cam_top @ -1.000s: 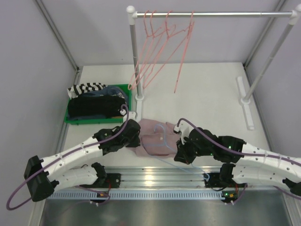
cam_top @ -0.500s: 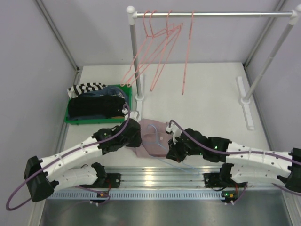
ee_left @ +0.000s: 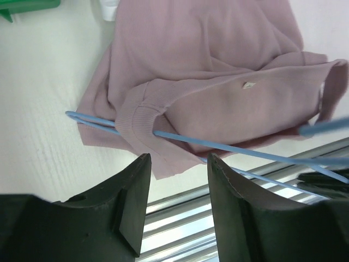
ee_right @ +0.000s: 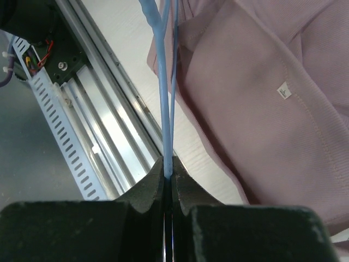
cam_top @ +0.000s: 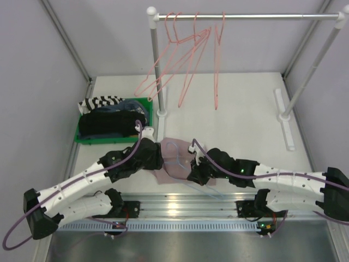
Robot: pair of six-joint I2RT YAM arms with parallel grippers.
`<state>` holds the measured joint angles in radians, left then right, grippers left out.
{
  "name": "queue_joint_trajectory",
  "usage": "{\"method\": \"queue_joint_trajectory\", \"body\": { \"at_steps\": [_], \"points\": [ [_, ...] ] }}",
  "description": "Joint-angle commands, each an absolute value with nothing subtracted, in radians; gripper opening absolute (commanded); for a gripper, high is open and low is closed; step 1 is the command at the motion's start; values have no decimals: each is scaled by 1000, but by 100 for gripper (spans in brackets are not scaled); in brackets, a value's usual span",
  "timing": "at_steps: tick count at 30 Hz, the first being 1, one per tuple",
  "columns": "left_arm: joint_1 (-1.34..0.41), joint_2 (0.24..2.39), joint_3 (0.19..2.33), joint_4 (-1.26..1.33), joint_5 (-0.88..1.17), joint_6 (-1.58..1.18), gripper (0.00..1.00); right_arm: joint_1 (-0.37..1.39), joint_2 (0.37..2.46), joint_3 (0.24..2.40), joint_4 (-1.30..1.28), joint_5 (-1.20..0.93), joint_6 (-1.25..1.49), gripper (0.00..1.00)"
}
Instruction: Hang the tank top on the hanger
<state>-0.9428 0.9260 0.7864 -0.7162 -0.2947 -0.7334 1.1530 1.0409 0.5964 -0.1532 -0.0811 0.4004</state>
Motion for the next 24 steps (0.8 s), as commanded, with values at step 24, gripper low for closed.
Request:
{"method": "queue_joint_trajectory", "body": {
  "at_steps": [24],
  "points": [
    [-966, 959, 676, -179, -190, -646, 57, 1083, 1209, 611, 52, -158, 325, 0]
  ]
}}
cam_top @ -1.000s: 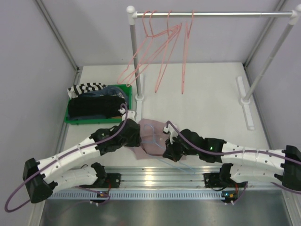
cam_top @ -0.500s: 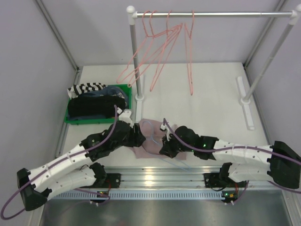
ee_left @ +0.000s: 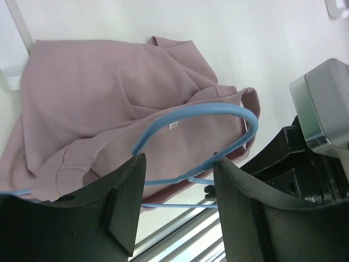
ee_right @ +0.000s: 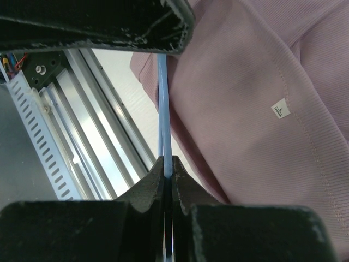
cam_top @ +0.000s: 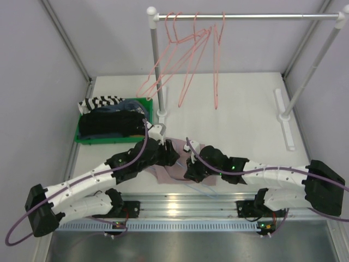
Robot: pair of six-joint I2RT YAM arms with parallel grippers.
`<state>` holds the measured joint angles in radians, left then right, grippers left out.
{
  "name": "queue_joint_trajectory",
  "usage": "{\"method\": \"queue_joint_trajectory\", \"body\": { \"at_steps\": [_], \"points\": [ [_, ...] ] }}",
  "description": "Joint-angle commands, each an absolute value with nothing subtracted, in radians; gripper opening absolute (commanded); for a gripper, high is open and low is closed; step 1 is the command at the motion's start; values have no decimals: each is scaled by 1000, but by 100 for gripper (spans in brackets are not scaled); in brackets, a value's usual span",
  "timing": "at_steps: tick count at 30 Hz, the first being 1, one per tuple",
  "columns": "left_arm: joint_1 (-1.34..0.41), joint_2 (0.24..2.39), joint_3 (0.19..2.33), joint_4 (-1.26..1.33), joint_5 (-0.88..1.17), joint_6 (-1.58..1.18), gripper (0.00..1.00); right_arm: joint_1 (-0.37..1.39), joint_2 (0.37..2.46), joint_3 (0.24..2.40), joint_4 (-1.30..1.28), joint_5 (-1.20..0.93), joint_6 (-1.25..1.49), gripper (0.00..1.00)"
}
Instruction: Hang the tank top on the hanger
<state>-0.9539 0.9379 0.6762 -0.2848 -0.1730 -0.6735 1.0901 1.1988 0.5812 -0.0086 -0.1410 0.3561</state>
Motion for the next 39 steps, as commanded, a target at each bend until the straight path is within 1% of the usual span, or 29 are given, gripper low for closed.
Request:
{"method": "queue_joint_trajectory", "body": {
  "at_steps": [1, 11, 15, 18, 19, 22, 23, 26, 27, 31, 34, 35, 39],
  "points": [
    [-974, 962, 678, -181, -195, -638, 57, 1083, 1213, 614, 51, -156, 324, 0],
    [-992, 1014, 663, -126, -242, -621, 56, 1085, 1233, 638, 31, -140, 311, 0],
    [-1008, 1035, 650, -112, -271, -615, 53, 1085, 1239, 652, 23, -129, 308, 0],
    [-1015, 1035, 644, -110, -293, -618, 49, 1085, 1249, 664, 18, -124, 308, 0],
    [-1015, 1032, 643, -109, -298, -618, 46, 1083, 1252, 667, 17, -124, 307, 0],
    [-1015, 1023, 635, -109, -310, -614, 32, 1085, 1265, 676, 9, -120, 308, 0],
    [-1015, 1020, 634, -109, -316, -611, 25, 1085, 1269, 680, 5, -111, 308, 0],
    [-1016, 1026, 632, -109, -319, -603, 10, 1086, 1276, 693, -23, -88, 311, 0],
    [-1017, 1029, 632, -109, -321, -600, 1, 1085, 1276, 696, -38, -83, 316, 0],
    [-1017, 1034, 629, -107, -325, -586, 0, 1086, 1269, 713, -78, -48, 334, 0],
    [-1017, 1031, 627, -103, -331, -571, 0, 1085, 1255, 718, -118, -5, 362, 11],
    [-1017, 1028, 627, -103, -334, -568, 0, 1086, 1247, 718, -129, -3, 377, 19],
    [-1017, 1026, 626, -103, -339, -552, 0, 1086, 1175, 723, -207, 86, 429, 33]
  ]
}}
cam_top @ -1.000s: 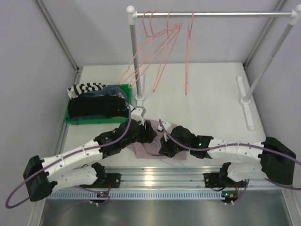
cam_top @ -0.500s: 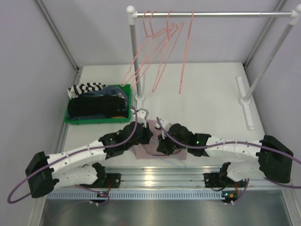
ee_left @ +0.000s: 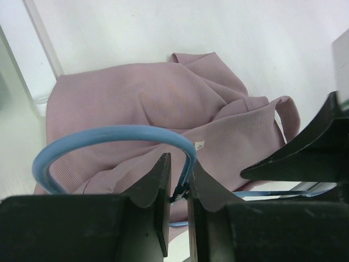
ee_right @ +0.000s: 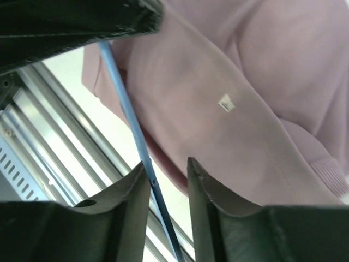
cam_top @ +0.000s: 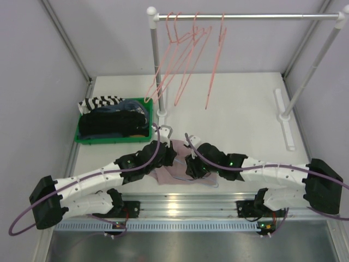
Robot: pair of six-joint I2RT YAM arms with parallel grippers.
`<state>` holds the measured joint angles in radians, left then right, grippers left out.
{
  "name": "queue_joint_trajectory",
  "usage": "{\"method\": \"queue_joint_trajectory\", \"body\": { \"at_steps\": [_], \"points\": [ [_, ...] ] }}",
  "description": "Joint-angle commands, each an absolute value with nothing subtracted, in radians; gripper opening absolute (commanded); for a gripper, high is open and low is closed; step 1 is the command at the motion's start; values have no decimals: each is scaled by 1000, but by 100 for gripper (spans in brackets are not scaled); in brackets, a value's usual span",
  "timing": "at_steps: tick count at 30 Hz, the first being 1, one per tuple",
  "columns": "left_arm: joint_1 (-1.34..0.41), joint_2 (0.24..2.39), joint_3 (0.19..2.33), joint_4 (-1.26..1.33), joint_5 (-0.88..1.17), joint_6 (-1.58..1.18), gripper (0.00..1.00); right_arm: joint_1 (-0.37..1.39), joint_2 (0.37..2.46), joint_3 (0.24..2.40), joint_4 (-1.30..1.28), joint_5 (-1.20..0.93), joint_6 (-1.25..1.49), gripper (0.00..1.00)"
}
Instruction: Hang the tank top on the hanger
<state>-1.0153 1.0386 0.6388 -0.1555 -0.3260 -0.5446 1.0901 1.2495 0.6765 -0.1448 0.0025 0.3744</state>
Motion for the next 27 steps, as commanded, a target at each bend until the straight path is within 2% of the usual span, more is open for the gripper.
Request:
{"method": "queue_joint_trajectory", "body": {
  "at_steps": [1, 2, 8, 13, 22, 27],
  "points": [
    [-1017, 1026, 627, -103, -339, -552, 0, 1088, 1161, 729, -225, 119, 443, 36],
    [-1017, 1029, 626, -104, -342, -552, 0, 1086, 1149, 730, -262, 132, 463, 39],
    [-1017, 1028, 626, -103, -351, -548, 0, 1086, 1028, 739, -419, 294, 584, 43],
    [-1017, 1025, 626, -104, -356, -543, 0, 1054, 959, 738, -615, 428, 686, 42],
    [-1017, 1029, 634, -109, -370, -543, 0, 901, 951, 670, -595, 356, 693, 38],
    [-1017, 1040, 644, -121, -387, -543, 0, 885, 1008, 661, -569, 344, 676, 34]
  ]
}}
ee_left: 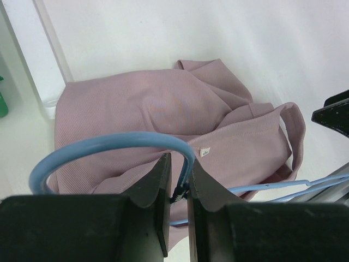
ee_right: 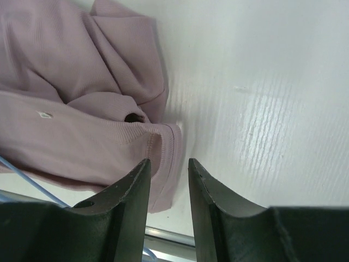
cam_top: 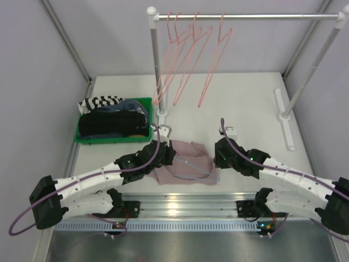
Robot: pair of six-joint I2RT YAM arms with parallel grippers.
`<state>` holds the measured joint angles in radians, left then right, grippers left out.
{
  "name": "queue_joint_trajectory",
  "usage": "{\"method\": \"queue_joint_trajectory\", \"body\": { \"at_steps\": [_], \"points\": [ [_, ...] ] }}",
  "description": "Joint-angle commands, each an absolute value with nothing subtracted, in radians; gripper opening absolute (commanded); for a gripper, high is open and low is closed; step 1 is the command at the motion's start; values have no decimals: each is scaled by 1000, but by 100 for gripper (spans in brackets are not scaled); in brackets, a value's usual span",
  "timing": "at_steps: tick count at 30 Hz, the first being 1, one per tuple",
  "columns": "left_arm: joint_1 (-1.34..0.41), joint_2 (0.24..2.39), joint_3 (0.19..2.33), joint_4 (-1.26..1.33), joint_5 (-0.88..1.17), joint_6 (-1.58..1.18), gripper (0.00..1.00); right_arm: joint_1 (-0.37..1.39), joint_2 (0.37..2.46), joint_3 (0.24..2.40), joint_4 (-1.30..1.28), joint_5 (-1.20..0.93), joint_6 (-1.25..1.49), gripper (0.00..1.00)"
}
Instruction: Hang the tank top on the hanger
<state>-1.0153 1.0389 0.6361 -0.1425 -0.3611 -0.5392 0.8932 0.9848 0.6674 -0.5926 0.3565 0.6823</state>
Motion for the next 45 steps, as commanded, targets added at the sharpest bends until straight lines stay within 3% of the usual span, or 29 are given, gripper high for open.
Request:
{"method": "queue_joint_trajectory", "body": {
  "at_steps": [1, 10, 13, 14, 17, 35, 45],
  "points": [
    [-1017, 1040, 644, -124, -391, -542, 0, 882, 1012, 651, -560, 336, 676, 34],
    [-1016, 1040, 652, -127, -410, -545, 0, 867, 1069, 623, -492, 296, 661, 32],
    [-1017, 1039, 650, -127, -420, -549, 0, 861, 1074, 611, -477, 288, 660, 22],
    [-1017, 1035, 650, -129, -422, -551, 0, 861, 1074, 607, -477, 285, 660, 13],
    [-1017, 1034, 649, -129, -446, -560, 0, 858, 1063, 600, -491, 291, 666, 0],
    [-1017, 1052, 670, -172, -595, -632, 0, 862, 870, 647, -679, 322, 672, 0],
    [-1017, 1089, 690, -156, -560, -635, 0, 910, 887, 750, -715, 334, 683, 0]
  ]
}}
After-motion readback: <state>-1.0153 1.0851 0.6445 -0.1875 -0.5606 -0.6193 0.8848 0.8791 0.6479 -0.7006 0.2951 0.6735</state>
